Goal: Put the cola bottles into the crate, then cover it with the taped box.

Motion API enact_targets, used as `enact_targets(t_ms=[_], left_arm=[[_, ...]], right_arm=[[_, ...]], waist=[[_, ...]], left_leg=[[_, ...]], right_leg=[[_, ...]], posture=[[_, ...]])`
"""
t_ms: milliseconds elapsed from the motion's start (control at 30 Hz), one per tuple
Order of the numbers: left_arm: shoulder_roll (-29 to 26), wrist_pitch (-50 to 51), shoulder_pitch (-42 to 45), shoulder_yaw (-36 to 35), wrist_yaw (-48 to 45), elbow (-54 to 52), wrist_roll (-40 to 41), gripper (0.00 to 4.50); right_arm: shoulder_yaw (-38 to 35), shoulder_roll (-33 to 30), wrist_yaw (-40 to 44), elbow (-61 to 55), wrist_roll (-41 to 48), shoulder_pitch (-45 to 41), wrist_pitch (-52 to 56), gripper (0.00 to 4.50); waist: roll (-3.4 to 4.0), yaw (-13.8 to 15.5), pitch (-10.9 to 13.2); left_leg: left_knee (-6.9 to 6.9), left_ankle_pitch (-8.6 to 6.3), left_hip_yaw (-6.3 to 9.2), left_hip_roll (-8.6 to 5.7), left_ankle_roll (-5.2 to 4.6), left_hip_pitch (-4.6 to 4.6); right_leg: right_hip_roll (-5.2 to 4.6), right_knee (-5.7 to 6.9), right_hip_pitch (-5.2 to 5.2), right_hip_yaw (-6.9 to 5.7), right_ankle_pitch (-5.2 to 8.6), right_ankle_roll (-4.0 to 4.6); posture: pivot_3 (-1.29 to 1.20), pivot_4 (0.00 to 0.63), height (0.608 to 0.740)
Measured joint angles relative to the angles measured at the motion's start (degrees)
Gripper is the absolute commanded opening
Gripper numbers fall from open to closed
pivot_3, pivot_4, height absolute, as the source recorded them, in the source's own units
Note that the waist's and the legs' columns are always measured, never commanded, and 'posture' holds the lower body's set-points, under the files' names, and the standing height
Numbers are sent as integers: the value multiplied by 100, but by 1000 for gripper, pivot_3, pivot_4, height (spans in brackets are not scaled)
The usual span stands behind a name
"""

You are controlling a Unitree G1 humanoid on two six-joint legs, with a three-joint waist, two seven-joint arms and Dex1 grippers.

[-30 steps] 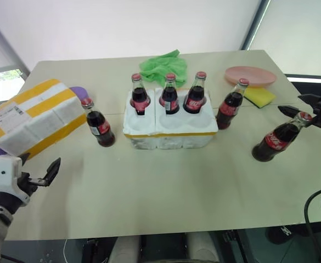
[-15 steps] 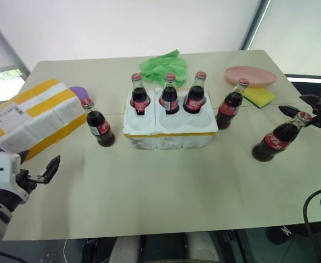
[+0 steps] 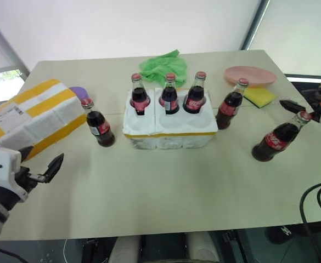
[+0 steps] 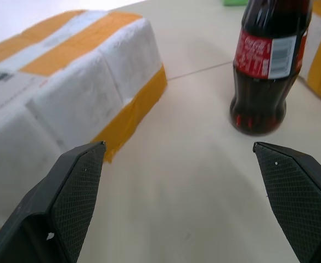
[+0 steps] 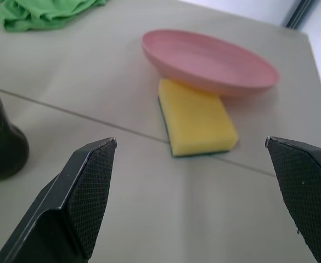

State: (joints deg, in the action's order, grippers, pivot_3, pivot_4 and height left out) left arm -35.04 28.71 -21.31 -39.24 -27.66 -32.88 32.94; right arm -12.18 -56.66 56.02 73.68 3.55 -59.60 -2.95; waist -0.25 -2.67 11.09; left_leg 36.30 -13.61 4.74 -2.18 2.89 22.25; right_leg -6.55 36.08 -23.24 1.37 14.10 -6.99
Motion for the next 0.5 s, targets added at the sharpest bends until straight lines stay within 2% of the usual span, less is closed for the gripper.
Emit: enact_targets(t_ms=[200,500], left_arm=[[-96,41,115,4,-75,-20,38,4500],[-299,57,468,63,-243,212,6,4500]], right_arm=[[2,-8,186,49,-8,-704,100,4451],[40,2,1433,6,18,-2123,604,4451]], waist=[[0,3,0],[1,2,1]], left_leg=[[-2,0,0,0,0,0],[-8,0,0,0,0,4]], right_leg=[[1,-1,-1,0,0,0],[2,-3,-9,0,1,0]], posture=[[0,150,740],[0,150,740]])
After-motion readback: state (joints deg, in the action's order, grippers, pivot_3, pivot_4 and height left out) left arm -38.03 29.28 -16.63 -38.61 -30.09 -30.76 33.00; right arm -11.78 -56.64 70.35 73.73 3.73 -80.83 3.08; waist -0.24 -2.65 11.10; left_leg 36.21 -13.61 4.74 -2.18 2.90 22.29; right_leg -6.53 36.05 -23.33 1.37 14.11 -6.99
